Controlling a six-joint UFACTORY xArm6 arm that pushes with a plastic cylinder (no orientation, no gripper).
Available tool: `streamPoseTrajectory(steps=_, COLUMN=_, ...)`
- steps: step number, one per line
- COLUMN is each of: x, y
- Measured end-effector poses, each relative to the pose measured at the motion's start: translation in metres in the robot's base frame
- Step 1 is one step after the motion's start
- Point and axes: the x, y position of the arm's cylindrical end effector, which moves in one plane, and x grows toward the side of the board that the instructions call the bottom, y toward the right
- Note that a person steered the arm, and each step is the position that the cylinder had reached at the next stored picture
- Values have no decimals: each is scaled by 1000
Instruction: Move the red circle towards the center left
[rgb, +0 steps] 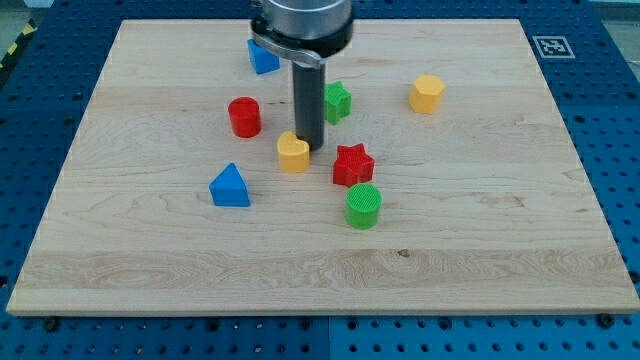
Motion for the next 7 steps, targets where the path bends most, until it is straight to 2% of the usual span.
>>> streamPoseTrajectory(steps=1, x=-24, y=-20)
streamPoseTrajectory(steps=2, x=-24, y=-26)
streamPoseTrajectory(steps=4, x=-14, y=-101)
streamPoseTrajectory(steps=5, x=-19, y=-101)
streamPoseTrajectory(steps=6, x=-48, y=-100)
streamPoseTrajectory(steps=7, x=-56, y=-101)
